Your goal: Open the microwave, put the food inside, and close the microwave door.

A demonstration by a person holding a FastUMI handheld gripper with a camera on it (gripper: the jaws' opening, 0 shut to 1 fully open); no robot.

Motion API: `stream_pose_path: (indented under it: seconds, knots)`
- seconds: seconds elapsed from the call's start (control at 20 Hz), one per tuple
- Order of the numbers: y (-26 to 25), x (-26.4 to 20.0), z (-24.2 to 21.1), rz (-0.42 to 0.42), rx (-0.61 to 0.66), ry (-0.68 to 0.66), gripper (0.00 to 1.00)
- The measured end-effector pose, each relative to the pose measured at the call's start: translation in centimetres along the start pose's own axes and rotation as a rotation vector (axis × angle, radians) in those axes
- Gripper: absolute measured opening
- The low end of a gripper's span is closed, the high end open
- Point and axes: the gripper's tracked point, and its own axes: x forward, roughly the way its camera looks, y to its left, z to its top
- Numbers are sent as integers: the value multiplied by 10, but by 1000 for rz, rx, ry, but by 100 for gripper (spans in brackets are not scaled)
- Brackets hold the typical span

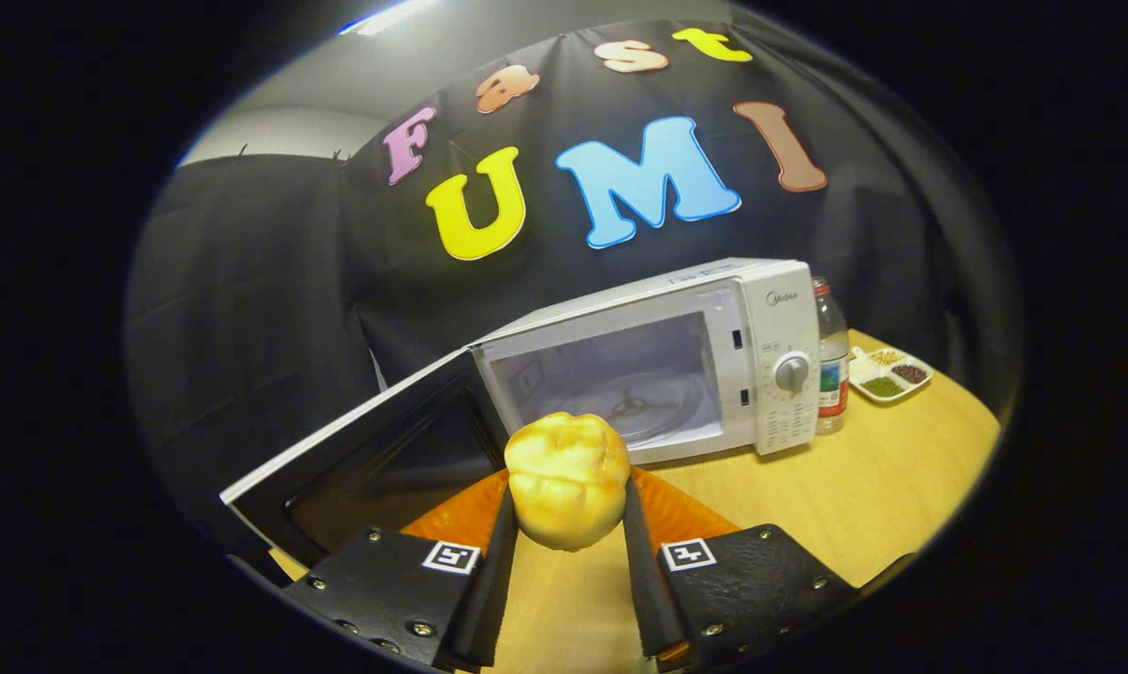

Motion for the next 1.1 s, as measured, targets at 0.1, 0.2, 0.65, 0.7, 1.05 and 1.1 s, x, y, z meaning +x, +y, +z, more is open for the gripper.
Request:
stream_pose_path:
  seconds: [0.1, 0.2, 0.65, 0.7, 1.05, 1.1]
  knots:
    - [-2, 28, 9, -36, -1, -15, 56]
    - [-1, 56, 8, -49, 7, -2, 56]
    - [-11, 143, -2, -60, 206, -17, 56]
    - [-17, 151, 1, -84, 215, -31, 56]
    - [-43, 206, -15, -124, 354, 30, 56]
    - [-47, 213, -19, -131, 377, 46, 56]
